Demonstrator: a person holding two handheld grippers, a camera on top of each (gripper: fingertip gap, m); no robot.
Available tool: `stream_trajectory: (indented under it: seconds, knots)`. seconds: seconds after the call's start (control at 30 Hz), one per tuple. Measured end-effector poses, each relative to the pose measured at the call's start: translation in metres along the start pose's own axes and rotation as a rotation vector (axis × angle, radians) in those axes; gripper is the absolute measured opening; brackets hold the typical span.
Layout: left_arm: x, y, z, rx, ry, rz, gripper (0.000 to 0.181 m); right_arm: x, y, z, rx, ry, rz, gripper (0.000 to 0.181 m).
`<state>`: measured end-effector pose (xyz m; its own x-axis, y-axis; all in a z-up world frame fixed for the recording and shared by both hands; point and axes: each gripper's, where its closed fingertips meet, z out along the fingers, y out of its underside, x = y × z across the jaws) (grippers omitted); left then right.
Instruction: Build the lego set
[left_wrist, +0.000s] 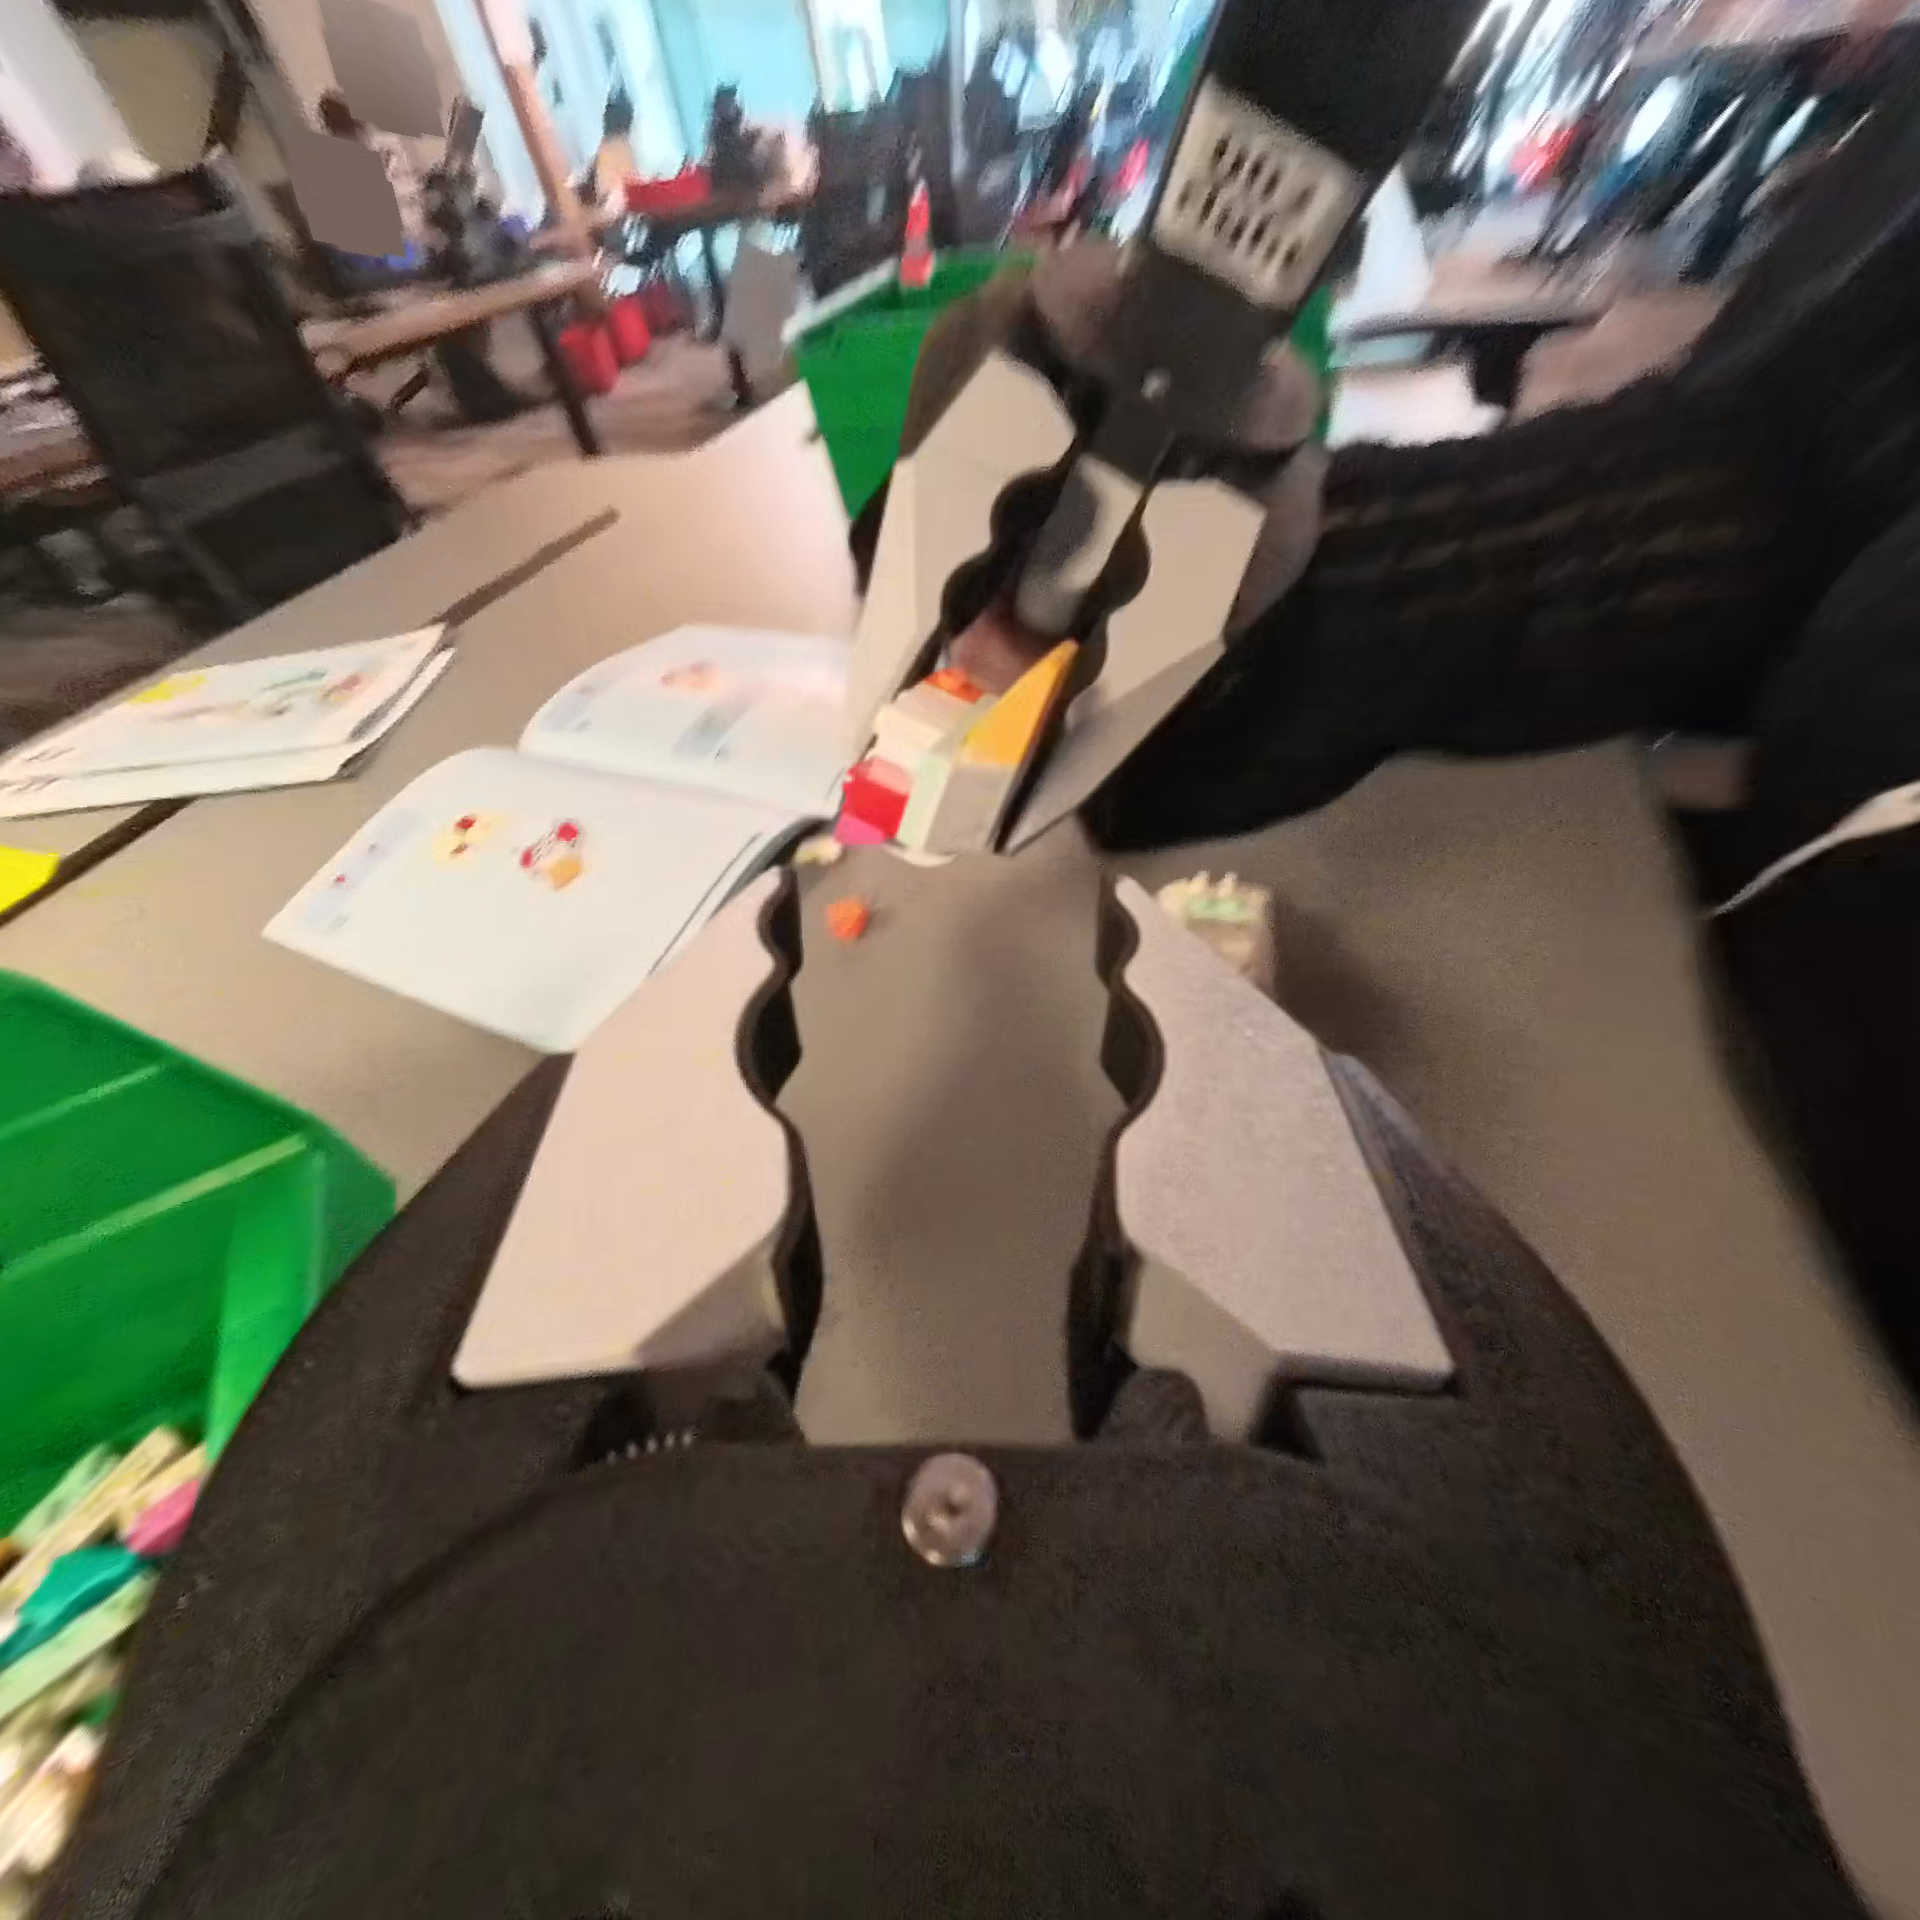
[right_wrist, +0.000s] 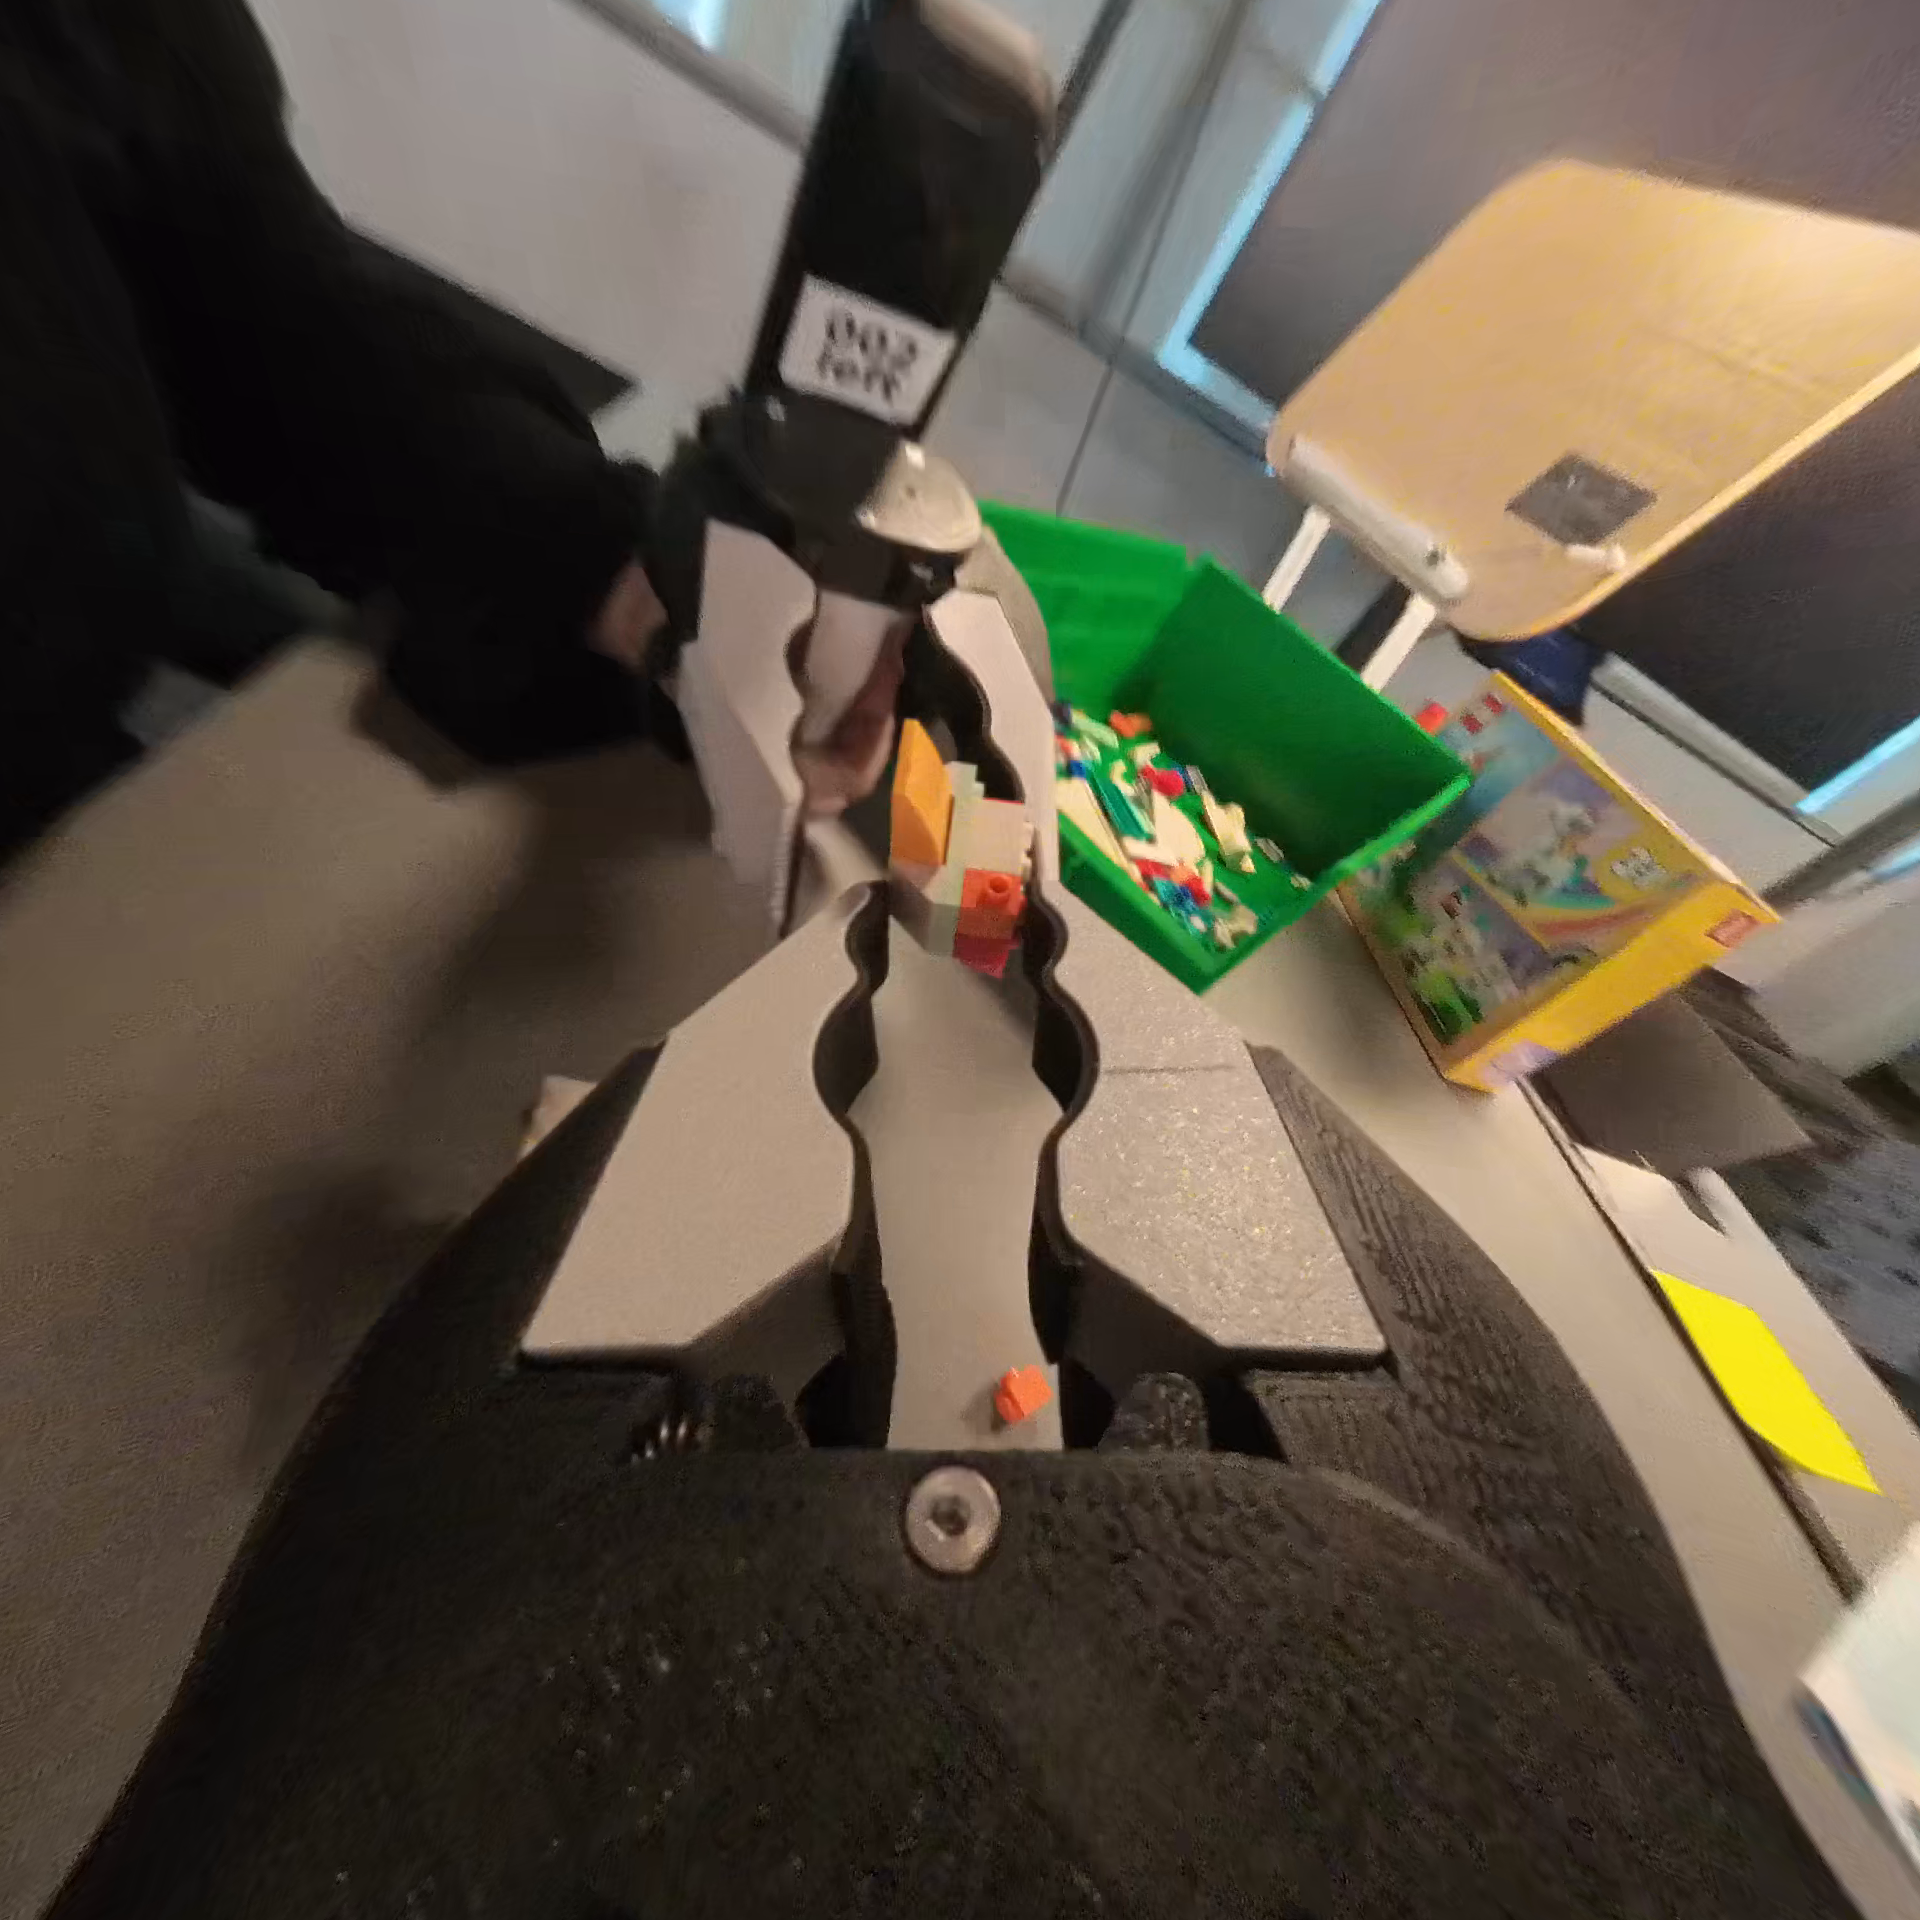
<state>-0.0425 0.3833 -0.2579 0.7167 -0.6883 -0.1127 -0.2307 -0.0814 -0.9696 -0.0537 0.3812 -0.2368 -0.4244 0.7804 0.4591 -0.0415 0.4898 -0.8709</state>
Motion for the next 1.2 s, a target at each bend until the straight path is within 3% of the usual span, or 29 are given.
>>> stream_trajectory:
  seconds: [0.03,0.17,0.37,0.47,0.57,0.7,0.97,1.2]
  knots:
    - [0.002,-0.006,-0.002,0.049,0.021,-0.014,0.052,-0.001,-0.005,-0.002,0.04,-0.019,0.027,0.024]
    - [0.009,-0.023,-0.009,0.176,0.055,0.032,0.032,-0.007,-0.014,-0.006,0.126,-0.075,0.101,0.024]
    - [0.014,-0.03,-0.013,0.229,0.073,0.062,0.023,-0.01,-0.016,-0.007,0.137,-0.103,0.121,0.024]
    - [0.01,-0.026,-0.011,0.197,0.046,0.077,0.023,-0.007,-0.008,-0.006,0.081,-0.082,0.11,0.025]
    - [-0.003,-0.013,-0.005,0.102,-0.061,0.128,0.023,-0.003,0.006,-0.006,-0.015,-0.054,0.091,0.038]
    - [-0.013,0.006,-0.001,-0.028,-0.147,0.242,0.023,-0.004,0.016,-0.007,-0.116,-0.033,-0.009,0.035]
    - [-0.005,0.017,0.005,-0.098,-0.132,0.349,0.023,-0.007,0.033,-0.005,-0.262,-0.026,-0.118,0.03]
    - [0.004,0.016,0.006,-0.061,-0.069,0.29,0.035,-0.016,0.027,-0.008,-0.198,-0.099,-0.083,0.023]
